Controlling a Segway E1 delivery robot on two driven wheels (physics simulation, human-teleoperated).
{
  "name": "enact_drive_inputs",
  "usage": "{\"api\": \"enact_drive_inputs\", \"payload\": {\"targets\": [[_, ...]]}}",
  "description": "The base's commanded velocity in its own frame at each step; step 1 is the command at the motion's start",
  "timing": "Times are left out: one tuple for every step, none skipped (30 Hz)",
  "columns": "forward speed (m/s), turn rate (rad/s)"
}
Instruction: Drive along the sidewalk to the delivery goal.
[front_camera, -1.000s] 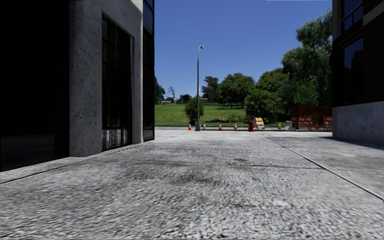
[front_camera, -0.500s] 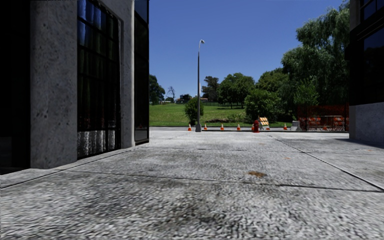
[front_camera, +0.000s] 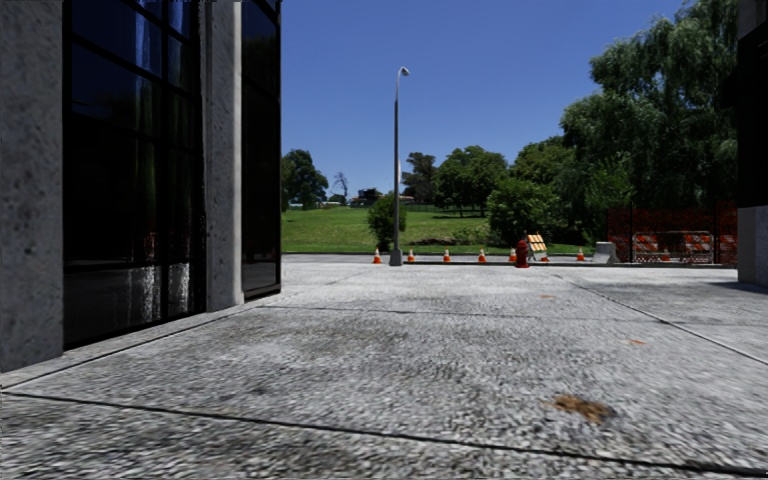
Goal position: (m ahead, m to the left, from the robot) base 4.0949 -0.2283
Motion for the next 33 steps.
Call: {"api": "enact_drive_inputs", "payload": {"targets": [[2.0,-0.2],[2.0,-0.2],[2.0,-0.22],[2.0,-0.23],[2.0,-0.24],[2.0,-0.24],[2.0,-0.24],[2.0,-0.24],[2.0,-0.24],[2.0,-0.24],[2.0,-0.24],[2.0,-0.24],[2.0,-0.24],[2.0,-0.24],[2.0,-0.24],[2.0,-0.24],[2.0,-0.24],[2.0,-0.24],[2.0,-0.24],[2.0,-0.24],[2.0,-0.24],[2.0,-0.24],[2.0,-0.24],[2.0,-0.24],[2.0,-0.24],[2.0,-0.24],[2.0,-0.24],[2.0,-0.24],[2.0,-0.14],[2.0,-0.14],[2.0,0.0],[2.0,0.0],[2.0,0.0]]}}
